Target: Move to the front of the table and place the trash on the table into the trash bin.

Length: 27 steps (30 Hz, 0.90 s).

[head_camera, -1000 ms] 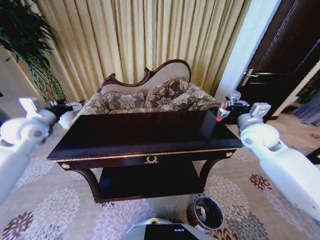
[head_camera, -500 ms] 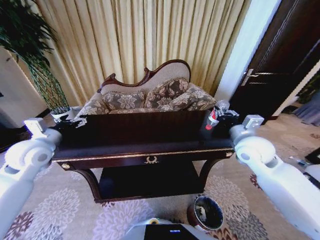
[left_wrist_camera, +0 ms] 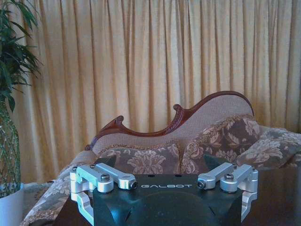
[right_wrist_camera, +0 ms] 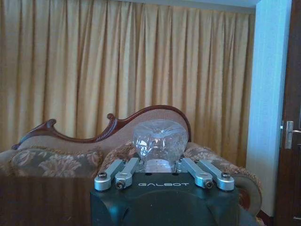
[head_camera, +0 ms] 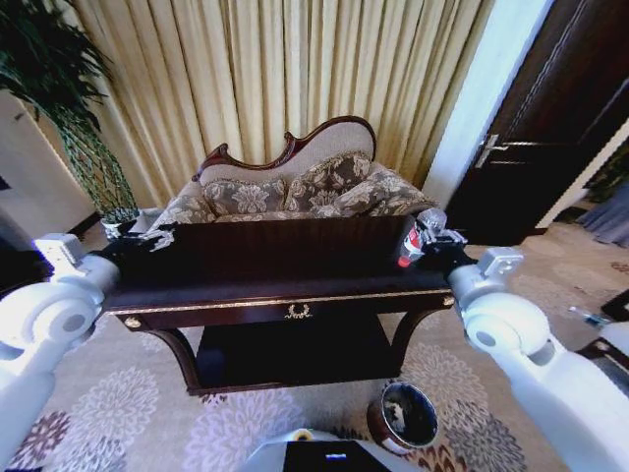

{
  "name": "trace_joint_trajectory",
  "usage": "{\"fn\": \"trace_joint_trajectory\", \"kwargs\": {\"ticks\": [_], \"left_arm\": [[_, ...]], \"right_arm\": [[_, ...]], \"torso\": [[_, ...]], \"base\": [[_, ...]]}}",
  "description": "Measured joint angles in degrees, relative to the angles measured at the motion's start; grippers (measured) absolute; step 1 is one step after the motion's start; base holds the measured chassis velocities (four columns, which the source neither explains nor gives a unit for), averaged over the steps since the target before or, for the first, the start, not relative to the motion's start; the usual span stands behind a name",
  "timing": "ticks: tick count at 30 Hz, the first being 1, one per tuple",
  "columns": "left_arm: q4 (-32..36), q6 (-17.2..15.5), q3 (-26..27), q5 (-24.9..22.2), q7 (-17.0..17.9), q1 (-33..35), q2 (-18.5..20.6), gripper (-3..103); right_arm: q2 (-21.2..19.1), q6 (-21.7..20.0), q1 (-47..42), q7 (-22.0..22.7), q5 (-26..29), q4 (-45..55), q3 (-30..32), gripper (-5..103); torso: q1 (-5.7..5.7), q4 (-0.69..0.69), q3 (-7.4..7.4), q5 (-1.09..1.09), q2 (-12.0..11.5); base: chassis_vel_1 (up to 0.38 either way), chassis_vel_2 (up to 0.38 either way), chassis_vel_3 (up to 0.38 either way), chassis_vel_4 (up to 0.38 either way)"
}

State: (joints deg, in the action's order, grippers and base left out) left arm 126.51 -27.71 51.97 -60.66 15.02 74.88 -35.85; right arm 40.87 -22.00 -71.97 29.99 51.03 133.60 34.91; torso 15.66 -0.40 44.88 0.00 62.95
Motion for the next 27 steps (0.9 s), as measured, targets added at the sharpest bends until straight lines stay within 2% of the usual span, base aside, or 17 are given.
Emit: {"fn": "trace_joint_trajectory", "kwargs": {"ticks": [6,13,27], "left_arm": [[1.1,0.1,0.2,0.3,0.4,0.9,-0.4,100],[1.5,0.3,-0.8,1.0,1.4,1.2,-1.3,100],[2.0,1.0,-1.2,2.2,1.9,2.5,-3.3,100]], "right_arm": [[0.6,0.1,-1.2,-0.3,-1.4,0.1,-0.1,27],[2.1,1.2,-3.3,-1.8,-5.7,-2.2,-0.4,27],[4.6,2.8,-5.3,-2.5,-9.3,-3.7,-1.1,27]], "torso": [[-0.02,0.0,-0.02,-0.01,0.0],[-0.03,0.01,-0.01,0.0,0.0],[-0.01,0.01,-0.01,-0.01,0.0]], "base": [[0.183,-0.155,-0.191,0.146],[0.144,-0.166,-0.134,0.168],[0.145,-0.147,-0.146,0.139]]}}
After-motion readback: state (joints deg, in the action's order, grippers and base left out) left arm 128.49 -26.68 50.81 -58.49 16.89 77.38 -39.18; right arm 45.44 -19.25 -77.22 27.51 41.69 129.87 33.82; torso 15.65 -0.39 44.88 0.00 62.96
